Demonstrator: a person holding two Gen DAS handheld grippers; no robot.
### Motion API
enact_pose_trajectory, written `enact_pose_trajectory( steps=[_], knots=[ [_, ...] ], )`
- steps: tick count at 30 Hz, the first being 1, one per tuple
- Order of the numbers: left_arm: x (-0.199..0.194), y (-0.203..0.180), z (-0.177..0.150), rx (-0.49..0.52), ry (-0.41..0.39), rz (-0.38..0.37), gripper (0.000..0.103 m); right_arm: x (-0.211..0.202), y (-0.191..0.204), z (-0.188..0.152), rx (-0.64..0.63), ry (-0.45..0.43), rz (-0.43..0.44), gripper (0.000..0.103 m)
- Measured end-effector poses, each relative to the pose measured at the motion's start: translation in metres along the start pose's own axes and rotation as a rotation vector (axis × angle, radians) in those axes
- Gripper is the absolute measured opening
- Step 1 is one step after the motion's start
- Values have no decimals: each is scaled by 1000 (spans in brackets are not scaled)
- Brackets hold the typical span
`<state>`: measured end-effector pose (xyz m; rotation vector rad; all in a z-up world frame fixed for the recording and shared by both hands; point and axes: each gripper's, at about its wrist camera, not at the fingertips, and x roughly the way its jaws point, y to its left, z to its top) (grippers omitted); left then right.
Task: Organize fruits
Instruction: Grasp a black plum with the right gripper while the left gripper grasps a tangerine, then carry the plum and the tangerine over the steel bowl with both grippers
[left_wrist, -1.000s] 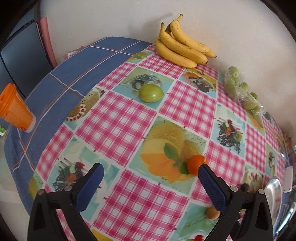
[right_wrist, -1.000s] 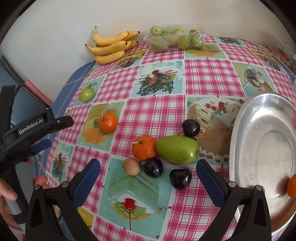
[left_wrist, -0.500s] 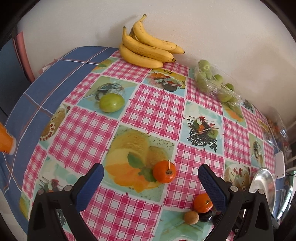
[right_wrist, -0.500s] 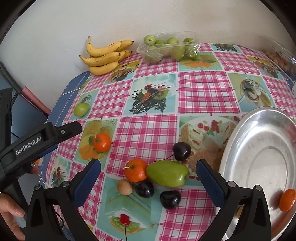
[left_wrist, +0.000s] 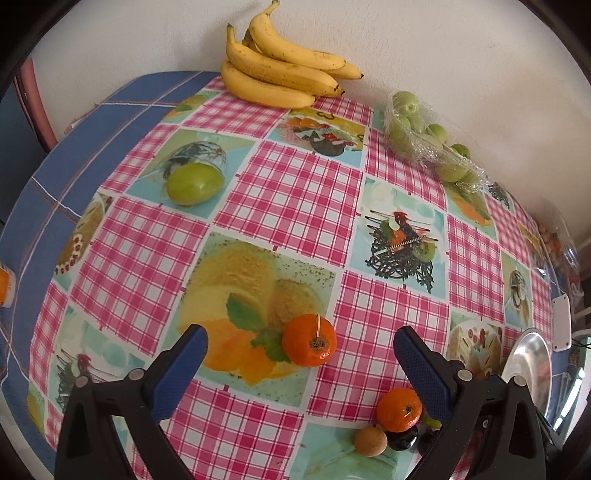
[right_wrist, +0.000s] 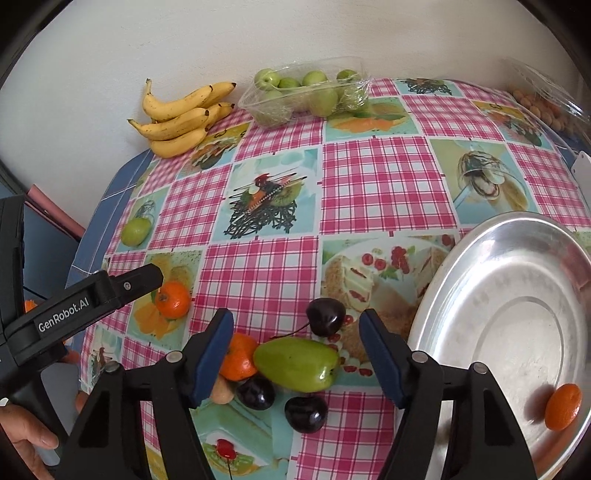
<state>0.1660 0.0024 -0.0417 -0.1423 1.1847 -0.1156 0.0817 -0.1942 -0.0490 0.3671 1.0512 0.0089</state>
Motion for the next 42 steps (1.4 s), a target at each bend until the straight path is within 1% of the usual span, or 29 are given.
enact_pose_trajectory(
  steps=[2, 3, 5, 7, 11, 14, 17, 19, 23, 24, 25, 26, 27, 29, 34, 42],
  knots=[
    [4, -1, 1, -3, 13, -9, 95, 4, 0, 2, -5, 9, -16, 57],
    [6, -1, 2, -7, 20, -13, 92, 7, 0, 3, -11, 15, -28, 55],
    [11, -2, 4, -13, 31, -17, 91, 13, 0, 4, -20, 29, -50, 55],
    [14, -3, 5, -13, 37, -17, 85, 19, -2, 5, -24, 42, -70, 53],
    [20, -3, 4, -13, 50, -13, 85, 29, -7, 6, -14, 66, -88, 45],
    [24, -3, 3, -13, 63, -22, 80, 33, -7, 6, -14, 72, -92, 42],
    [28, -2, 2, -22, 74, -26, 73, 34, -7, 7, -18, 74, -101, 39],
    [30, -3, 1, -24, 79, -27, 63, 37, -7, 7, -12, 77, -101, 38],
    [33, -2, 0, -24, 84, -19, 52, 38, -9, 8, -2, 79, -98, 33],
    [33, -2, 0, -23, 85, -17, 47, 37, -10, 7, 0, 79, -94, 32],
    [34, -3, -1, -24, 85, -21, 44, 37, -10, 7, 1, 79, -91, 31],
    [33, -3, -1, -24, 86, -29, 42, 36, -10, 7, 2, 80, -85, 29],
    [33, -3, -1, -24, 83, -33, 40, 36, -10, 6, 2, 81, -80, 28],
    [31, -3, -1, -18, 75, -18, 40, 36, -10, 6, 2, 79, -81, 28],
    [24, -2, 2, -23, 58, -29, 40, 31, -14, 7, 23, 69, -69, 27],
    [-10, -6, 8, -11, -22, -45, 40, -6, -14, 18, 38, -16, -48, 27]
  ],
)
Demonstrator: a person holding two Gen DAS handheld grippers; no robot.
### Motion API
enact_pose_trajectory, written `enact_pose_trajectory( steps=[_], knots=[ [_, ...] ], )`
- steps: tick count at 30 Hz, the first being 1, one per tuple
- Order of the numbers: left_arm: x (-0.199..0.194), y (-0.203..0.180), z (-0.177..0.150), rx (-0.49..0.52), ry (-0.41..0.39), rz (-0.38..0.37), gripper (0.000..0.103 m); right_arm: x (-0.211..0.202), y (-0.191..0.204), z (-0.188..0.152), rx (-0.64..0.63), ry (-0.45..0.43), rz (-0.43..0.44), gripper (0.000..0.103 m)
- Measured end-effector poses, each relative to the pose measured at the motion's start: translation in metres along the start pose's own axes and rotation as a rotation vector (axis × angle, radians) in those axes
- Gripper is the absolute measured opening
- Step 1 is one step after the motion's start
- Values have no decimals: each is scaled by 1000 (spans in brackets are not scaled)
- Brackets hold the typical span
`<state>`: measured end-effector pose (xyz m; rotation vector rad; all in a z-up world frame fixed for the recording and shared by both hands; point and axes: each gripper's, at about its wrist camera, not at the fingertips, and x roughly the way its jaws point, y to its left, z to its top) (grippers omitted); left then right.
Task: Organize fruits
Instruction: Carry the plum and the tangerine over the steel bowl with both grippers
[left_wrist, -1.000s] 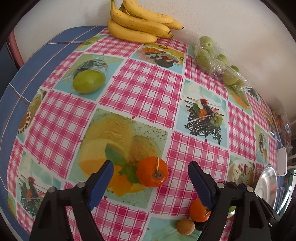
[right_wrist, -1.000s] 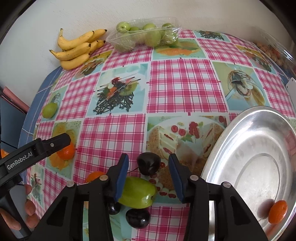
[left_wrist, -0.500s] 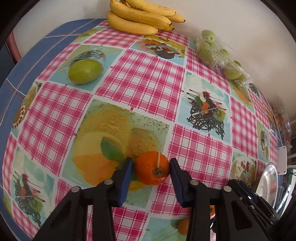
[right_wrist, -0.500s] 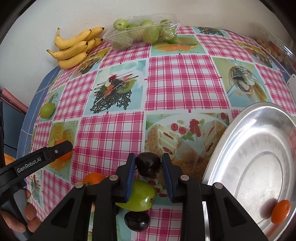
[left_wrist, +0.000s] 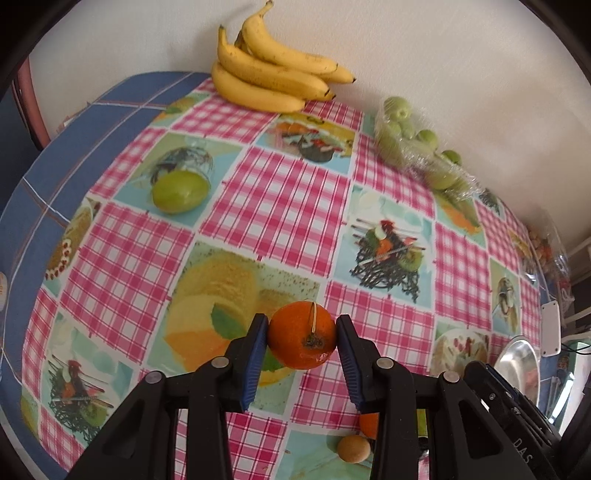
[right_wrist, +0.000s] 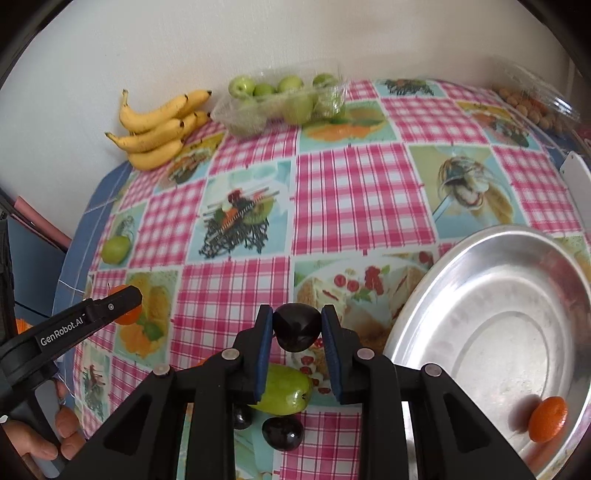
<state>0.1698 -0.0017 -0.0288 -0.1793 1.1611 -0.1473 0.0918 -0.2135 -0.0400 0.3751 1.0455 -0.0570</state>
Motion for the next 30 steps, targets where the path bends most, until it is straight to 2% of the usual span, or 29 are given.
enact_pose_trajectory(
  steps=[6, 11, 21, 30],
  knots=[
    [-22, -7, 3, 13, -48, -11, 40, -31, 4, 5, 3, -58, 15, 27],
    [-29, -12, 3, 13, -61, -15, 40, -37, -1, 3, 26, -47, 17, 27],
    [-11, -15, -10, -15, 0, 3, 40, -34, -30, -4, 104, -6, -1, 27],
    [-9, -64, -26, 76, 16, -19, 40, -49, -71, -7, 187, -40, -74, 27]
  ],
)
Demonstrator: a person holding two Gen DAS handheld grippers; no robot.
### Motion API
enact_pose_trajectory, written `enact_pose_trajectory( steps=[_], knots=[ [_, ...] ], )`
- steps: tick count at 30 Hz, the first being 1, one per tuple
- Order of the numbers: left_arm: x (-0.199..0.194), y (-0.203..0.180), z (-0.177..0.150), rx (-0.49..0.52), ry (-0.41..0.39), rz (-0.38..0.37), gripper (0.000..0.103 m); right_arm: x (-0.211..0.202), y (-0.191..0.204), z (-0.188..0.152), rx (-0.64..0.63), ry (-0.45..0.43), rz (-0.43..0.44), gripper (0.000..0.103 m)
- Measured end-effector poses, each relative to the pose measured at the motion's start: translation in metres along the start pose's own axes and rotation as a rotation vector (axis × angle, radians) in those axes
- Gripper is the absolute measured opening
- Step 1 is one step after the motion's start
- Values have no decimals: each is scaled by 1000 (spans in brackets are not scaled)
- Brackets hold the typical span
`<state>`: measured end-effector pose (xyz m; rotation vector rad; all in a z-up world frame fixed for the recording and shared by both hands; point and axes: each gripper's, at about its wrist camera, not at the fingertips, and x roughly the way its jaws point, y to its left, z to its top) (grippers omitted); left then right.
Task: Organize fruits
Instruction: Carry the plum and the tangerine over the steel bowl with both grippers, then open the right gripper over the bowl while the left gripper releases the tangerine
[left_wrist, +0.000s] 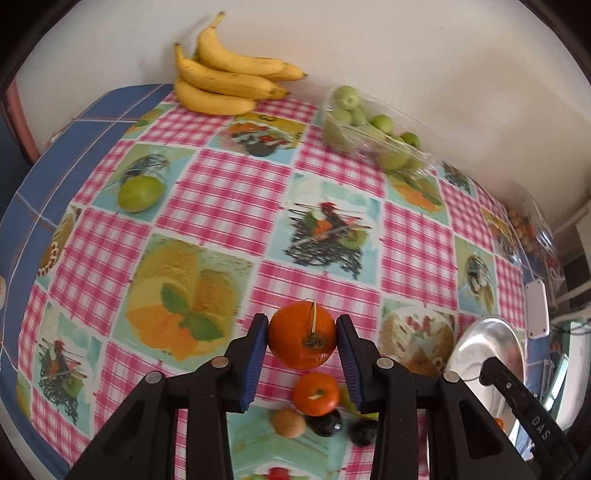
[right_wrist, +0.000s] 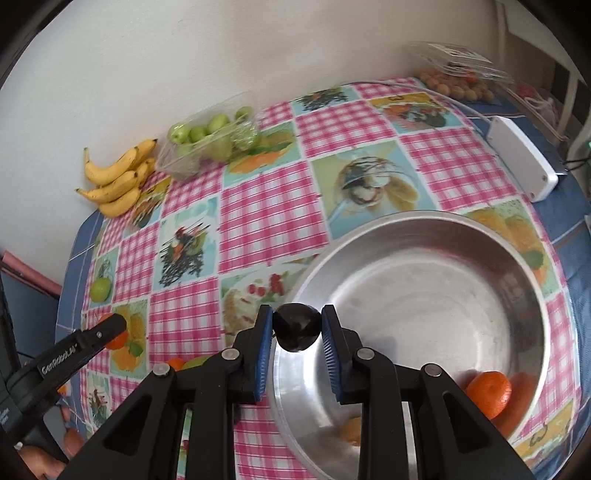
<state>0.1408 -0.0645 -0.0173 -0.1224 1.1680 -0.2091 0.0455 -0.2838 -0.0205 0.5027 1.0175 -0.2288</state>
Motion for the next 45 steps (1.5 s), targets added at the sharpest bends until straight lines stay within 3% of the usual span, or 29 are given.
enact_pose_trajectory(
  steps=[15, 21, 26, 45],
  knots=[
    [7, -104, -44, 225, 62, -74, 40, -21, -106, 2, 266, -35, -32, 28],
    [9, -135, -61, 304, 82, -96, 40, -32, -132, -1, 315, -55, -67, 28],
    [7, -152, -72, 345, 94, -127, 40, -35, -140, -1, 330, -60, -67, 28],
    [26, -156, -85, 362, 139, -86, 41, -9, -127, -6, 272, 31, -96, 28]
  ],
)
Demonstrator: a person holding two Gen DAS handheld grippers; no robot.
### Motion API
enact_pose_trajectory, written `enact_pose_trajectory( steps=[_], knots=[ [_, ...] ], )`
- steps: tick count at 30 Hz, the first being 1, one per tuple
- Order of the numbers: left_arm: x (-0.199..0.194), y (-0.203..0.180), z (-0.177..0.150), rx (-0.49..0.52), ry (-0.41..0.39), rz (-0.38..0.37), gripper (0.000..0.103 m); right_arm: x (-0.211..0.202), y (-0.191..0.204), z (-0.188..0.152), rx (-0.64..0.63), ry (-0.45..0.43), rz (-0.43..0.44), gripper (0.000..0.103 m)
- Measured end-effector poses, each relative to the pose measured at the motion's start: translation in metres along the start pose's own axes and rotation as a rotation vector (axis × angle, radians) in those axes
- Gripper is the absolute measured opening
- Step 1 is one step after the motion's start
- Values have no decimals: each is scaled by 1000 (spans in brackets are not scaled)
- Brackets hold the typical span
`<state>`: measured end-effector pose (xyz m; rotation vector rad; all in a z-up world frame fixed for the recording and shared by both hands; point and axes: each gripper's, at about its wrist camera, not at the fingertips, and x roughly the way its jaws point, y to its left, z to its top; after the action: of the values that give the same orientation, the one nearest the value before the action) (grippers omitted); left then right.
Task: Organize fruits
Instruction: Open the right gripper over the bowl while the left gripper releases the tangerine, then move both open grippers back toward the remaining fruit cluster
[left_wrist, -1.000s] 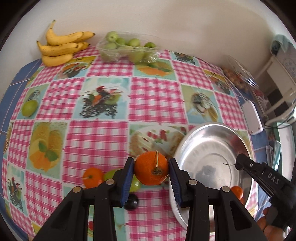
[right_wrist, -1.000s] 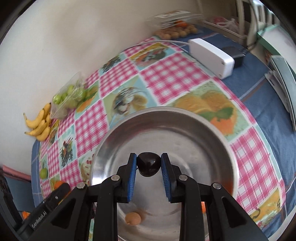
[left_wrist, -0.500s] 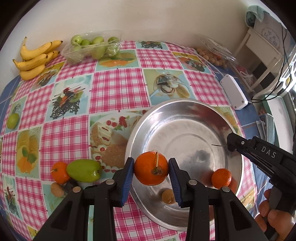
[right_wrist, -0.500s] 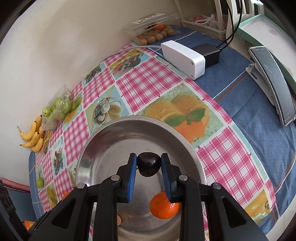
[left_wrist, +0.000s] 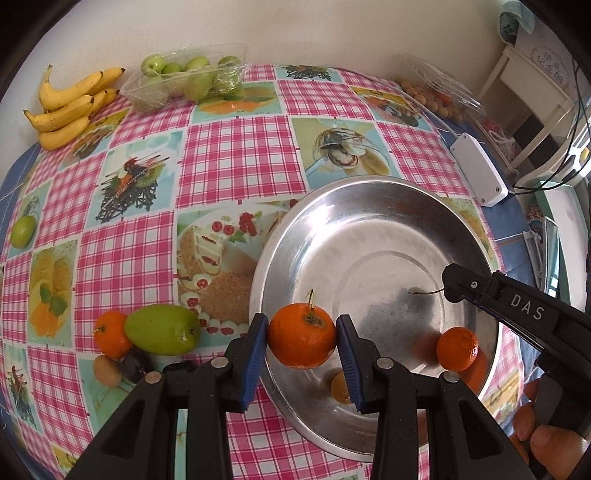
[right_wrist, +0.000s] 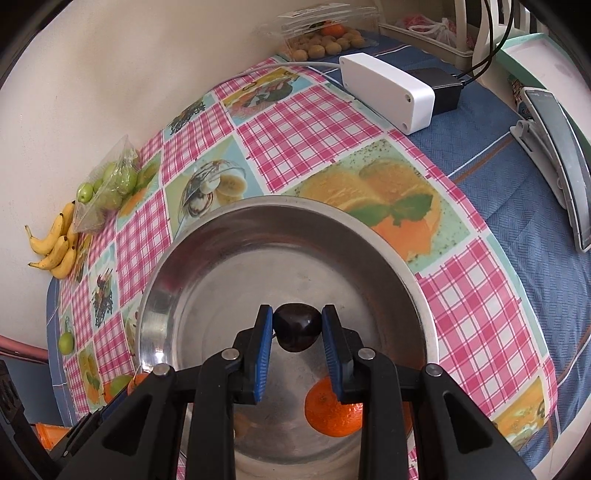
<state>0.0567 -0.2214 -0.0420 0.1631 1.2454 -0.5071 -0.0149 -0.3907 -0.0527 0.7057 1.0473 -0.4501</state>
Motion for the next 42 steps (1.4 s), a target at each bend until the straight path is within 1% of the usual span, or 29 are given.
enact_pose_trajectory(
  steps=[5, 7, 12, 13, 15, 18, 19, 21, 22, 26, 29, 32, 38, 40, 41, 42],
  knots=[
    [-2, -1, 1, 12, -1, -4, 42, -1, 1, 1, -7, 6, -7, 28],
    [-3, -3, 2, 17, -6, -6, 47, -2, 2, 2, -14, 5, -11, 28],
    [-9, -5, 4, 23, -20, -14, 49, -6, 5, 2, -34, -3, -11, 30],
    [-11, -5, 4, 24, -24, -17, 49, -9, 5, 3, -37, -9, -12, 31],
    [-15, -4, 6, 19, -32, -26, 52, -12, 6, 4, -41, -20, -16, 45],
    [-21, 2, 9, -2, -48, -32, 56, -17, 9, 4, -53, -32, -18, 51],
    [-23, 6, 11, -15, -53, -33, 58, -18, 10, 3, -57, -33, -19, 53],
    [-26, 17, 13, -47, -65, -24, 61, -18, 11, 3, -63, -32, -22, 65],
    [-28, 23, 15, -64, -73, -11, 63, -18, 12, 3, -67, -32, -23, 66],
    [-29, 55, 19, -149, -84, 41, 68, -16, 19, 0, -86, -25, -39, 67],
    [-29, 83, 19, -222, -83, 79, 69, -13, 34, -4, -130, -14, -43, 68],
    [-29, 106, 16, -273, -86, 122, 71, -11, 51, -10, -182, -8, -43, 68],
    [-31, 135, 14, -338, -94, 148, 75, -10, 82, -23, -264, -3, -11, 68],
    [-31, 141, 13, -354, -92, 154, 78, -10, 89, -25, -276, -3, 3, 69],
    [-31, 143, 13, -360, -90, 159, 80, -10, 92, -27, -284, -2, 8, 76],
    [-30, 146, 12, -366, -89, 167, 87, -9, 94, -29, -294, -1, 9, 84]
  ],
)
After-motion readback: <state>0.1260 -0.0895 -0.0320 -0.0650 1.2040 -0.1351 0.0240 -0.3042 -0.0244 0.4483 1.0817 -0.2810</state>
